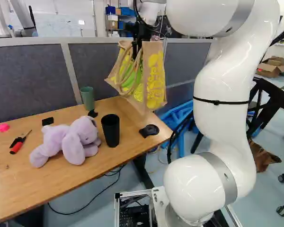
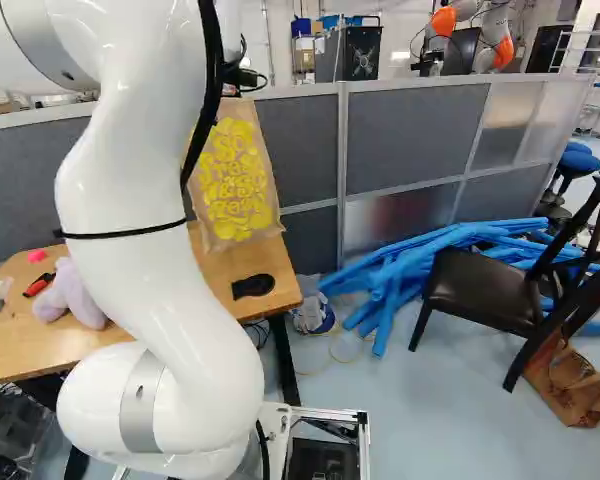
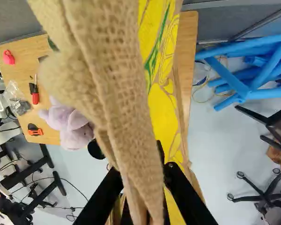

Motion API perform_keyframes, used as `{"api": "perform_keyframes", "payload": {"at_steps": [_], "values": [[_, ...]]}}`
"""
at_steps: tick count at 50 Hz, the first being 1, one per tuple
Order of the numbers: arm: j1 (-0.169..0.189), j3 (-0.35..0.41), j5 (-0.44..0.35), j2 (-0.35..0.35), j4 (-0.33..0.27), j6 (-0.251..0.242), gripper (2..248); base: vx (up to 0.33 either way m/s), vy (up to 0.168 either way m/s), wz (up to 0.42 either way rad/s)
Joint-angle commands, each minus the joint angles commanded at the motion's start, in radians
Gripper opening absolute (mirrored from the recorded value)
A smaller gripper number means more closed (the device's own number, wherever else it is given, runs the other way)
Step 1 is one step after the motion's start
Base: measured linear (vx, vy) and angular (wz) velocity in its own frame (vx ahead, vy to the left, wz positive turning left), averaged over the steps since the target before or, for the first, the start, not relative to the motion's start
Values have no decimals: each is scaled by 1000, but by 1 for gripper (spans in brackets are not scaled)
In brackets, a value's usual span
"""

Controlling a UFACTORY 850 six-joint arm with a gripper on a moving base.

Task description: Pick up the bag on the ground and place it on the table

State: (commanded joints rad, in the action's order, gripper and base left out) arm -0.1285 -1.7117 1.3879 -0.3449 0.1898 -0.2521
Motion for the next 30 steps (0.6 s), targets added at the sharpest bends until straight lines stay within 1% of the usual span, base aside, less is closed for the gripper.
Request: {"api": "perform_keyframes", "payload": {"at_steps": [30], "values": [[-7,30,-90,-59,0,0,22,0,0,0]]}}
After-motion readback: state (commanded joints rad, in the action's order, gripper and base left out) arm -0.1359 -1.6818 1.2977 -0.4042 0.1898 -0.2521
